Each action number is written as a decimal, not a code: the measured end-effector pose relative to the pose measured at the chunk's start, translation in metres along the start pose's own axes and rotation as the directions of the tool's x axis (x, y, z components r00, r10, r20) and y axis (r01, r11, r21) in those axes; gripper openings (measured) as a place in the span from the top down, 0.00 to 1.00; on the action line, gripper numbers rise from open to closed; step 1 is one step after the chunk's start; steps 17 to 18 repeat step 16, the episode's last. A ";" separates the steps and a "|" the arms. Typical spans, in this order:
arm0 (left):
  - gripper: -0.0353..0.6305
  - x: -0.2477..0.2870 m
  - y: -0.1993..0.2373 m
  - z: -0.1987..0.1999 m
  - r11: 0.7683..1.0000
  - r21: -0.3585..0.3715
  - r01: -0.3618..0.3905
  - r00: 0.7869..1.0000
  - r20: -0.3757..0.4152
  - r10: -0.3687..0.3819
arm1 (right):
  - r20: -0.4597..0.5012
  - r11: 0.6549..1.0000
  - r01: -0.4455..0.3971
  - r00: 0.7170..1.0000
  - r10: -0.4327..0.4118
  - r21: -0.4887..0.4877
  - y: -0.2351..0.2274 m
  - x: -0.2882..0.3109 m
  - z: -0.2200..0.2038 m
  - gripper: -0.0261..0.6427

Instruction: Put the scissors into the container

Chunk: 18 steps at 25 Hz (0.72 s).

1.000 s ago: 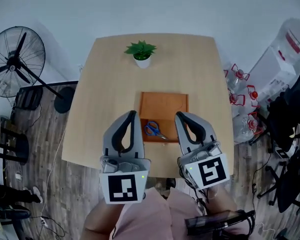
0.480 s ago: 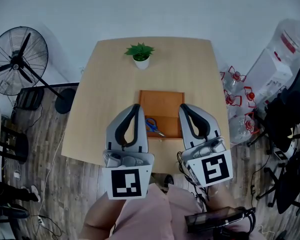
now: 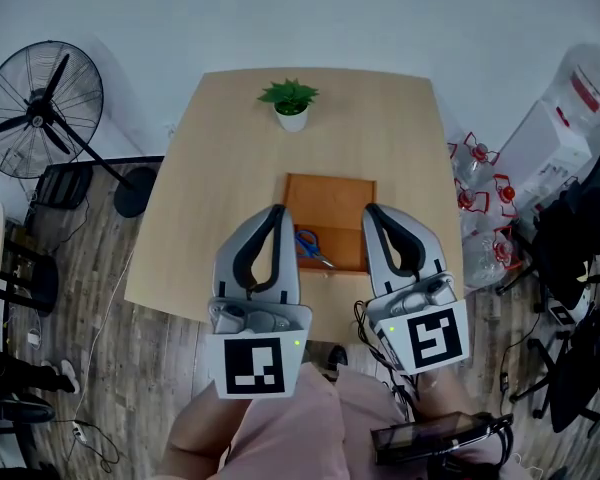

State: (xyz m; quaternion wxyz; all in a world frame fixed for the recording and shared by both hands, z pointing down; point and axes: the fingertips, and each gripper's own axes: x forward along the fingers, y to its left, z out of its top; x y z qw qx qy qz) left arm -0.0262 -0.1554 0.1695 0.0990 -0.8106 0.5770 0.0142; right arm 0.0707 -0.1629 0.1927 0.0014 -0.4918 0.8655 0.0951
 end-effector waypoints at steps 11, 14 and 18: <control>0.94 0.008 0.001 -0.004 1.000 -0.003 0.009 1.000 -0.010 -0.009 | -0.005 1.000 -0.007 1.000 0.007 0.006 -0.001 0.008 -0.003 0.96; 0.94 0.011 0.002 -0.006 1.000 -0.004 0.010 1.000 -0.007 -0.010 | -0.005 1.000 -0.008 1.000 0.008 0.005 -0.003 0.011 -0.004 0.96; 0.94 0.013 0.003 -0.006 1.000 -0.002 0.010 1.000 -0.006 -0.010 | -0.007 1.000 -0.008 1.000 0.008 0.005 -0.004 0.013 -0.006 0.96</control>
